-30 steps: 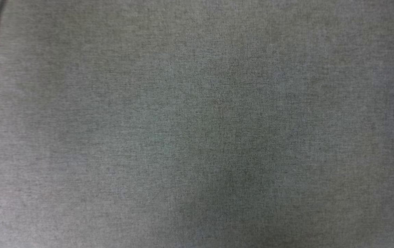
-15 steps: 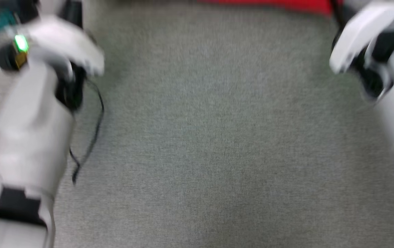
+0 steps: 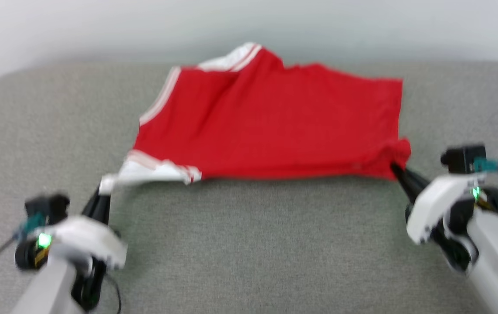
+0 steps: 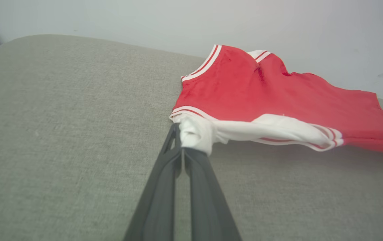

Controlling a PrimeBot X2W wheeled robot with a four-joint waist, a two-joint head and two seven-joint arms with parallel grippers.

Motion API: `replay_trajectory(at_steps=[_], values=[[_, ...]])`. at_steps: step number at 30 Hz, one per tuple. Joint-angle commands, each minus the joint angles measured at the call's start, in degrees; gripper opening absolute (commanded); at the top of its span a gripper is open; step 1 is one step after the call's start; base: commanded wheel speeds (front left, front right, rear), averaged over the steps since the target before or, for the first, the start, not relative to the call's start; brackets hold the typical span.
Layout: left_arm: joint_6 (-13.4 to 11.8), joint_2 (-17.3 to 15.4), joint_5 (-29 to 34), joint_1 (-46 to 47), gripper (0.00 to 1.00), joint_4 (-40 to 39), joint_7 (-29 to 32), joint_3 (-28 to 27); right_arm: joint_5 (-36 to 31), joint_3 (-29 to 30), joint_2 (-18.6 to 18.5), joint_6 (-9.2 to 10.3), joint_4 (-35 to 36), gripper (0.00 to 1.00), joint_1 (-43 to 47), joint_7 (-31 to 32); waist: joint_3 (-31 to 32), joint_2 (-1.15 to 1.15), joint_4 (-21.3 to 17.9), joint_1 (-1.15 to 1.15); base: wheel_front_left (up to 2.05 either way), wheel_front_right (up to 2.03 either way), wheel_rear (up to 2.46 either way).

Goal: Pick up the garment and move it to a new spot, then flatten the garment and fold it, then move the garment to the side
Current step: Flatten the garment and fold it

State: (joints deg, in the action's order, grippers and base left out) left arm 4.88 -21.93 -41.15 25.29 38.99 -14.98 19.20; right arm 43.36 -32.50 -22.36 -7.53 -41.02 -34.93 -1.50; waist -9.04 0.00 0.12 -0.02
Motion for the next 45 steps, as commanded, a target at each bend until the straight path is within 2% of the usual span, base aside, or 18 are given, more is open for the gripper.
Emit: replay_trajectory(at_steps=[1,5,7,9,10,13,17,22,28,33,38,39,41,42,43,44,45], values=[[-0.7,-0.9,-0.5,-2.1,0.0,-0.9,-0.3,-0.6,0.4,0.2,-0.9,0.08,0.8,0.0,2.1,-0.2,3.6,0.0,-0.2,0.02,0.0,0.0,0.0],[-3.9,-2.5,-1.6,-12.3,0.0,-8.8,1.0,-1.3,-0.2,1.9,-3.3,0.09,7.3,0.0,10.2,0.6,6.3,0.0,0.2,0.02,0.0,0.0,0.0],[-6.4,-3.6,-2.1,-17.3,0.0,-14.1,2.1,-2.1,-0.6,3.7,-4.2,0.1,10.8,0.0,14.3,1.7,6.9,0.0,0.1,0.02,0.0,0.0,0.0],[-15.1,-6.2,-4.2,-31.6,0.0,-33.4,7.8,-4.1,-4.2,13.9,-4.7,0.11,21.9,0.0,26.3,5.8,7.7,0.0,0.6,0.02,0.0,0.0,0.0],[-16.6,-6.8,-4.4,-33.3,0.0,-36.8,8.9,-4.5,-5.2,16.1,-4.4,0.11,24.1,0.0,28.0,6.8,7.6,0.0,0.7,0.02,0.0,0.0,0.0],[-20.2,-8.6,-3.9,-36.7,0.0,-45.3,11.4,-5.4,-8.3,22.1,-2.7,0.11,30.2,0.0,32.4,10.5,7.2,0.0,0.8,0.02,0.0,0.0,0.0],[-22.1,-10.0,-3.2,-35.9,0.0,-51.7,13.3,-5.9,-12.1,28.4,1.0,0.11,36.7,0.0,35.2,15.6,6.2,0.0,0.6,0.02,0.0,0.0,0.0],[-20.0,-9.0,-2.5,-28.5,0.0,-50.7,14.0,-4.3,-16.6,32.1,5.4,0.1,40.5,0.0,33.9,21.0,3.1,0.0,0.0,0.02,0.0,0.0,0.0],[-15.7,-6.7,-3.0,-18.0,0.0,-41.5,14.3,-1.7,-19.4,32.3,8.3,0.08,39.0,0.0,30.4,24.7,-1.2,0.0,-0.6,0.02,0.0,0.0,0.0],[-12.5,-4.7,-4.1,-12.4,0.0,-32.4,14.0,-0.5,-20.1,29.8,8.6,0.07,35.8,0.0,27.6,25.1,-4.3,0.0,-1.3,0.02,0.0,0.0,0.0],[-8.7,-2.8,-5.2,-7.8,0.0,-24.0,13.8,0.6,-20.8,28.2,7.5,0.07,31.8,0.0,24.2,22.3,-6.3,0.0,-1.5,0.02,0.0,0.0,0.0],[-8.0,-2.6,-5.4,-7.0,0.0,-22.3,13.9,0.9,-21.0,28.1,7.3,0.08,30.7,0.04,23.4,21.9,-6.5,0.0,-1.5,0.02,0.0,0.0,0.0],[-6.5,-1.7,-6.0,-5.7,0.0,-19.4,14.7,1.7,-21.3,27.6,7.1,0.08,28.6,0.32,22.2,20.8,-6.7,0.0,-1.5,0.02,0.0,0.0,0.0],[-5.7,-1.5,-6.0,-4.9,0.0,-18.1,14.9,2.0,-21.5,27.3,7.1,0.07,27.6,0.49,21.6,20.3,-6.7,0.0,-1.5,0.02,0.0,0.0,0.0],[-5.1,-1.4,-6.2,-4.4,0.29,-16.8,15.6,2.5,-21.5,26.9,7.1,0.07,26.6,0.88,21.2,19.7,-6.7,0.0,-1.5,0.02,0.0,0.0,0.0],[-4.5,-1.2,-6.5,-4.0,0.66,-15.6,15.8,2.7,-21.5,26.5,6.9,0.08,25.7,1.0,20.9,19.0,-6.6,0.0,-1.5,0.02,0.0,0.0,0.0],[-4.2,-1.0,-6.5,-3.5,1.0,-14.6,15.6,2.7,-21.3,26.3,7.0,0.07,25.1,1.0,20.6,18.1,-6.4,0.0,-1.5,0.02,0.0,0.0,0.0]])
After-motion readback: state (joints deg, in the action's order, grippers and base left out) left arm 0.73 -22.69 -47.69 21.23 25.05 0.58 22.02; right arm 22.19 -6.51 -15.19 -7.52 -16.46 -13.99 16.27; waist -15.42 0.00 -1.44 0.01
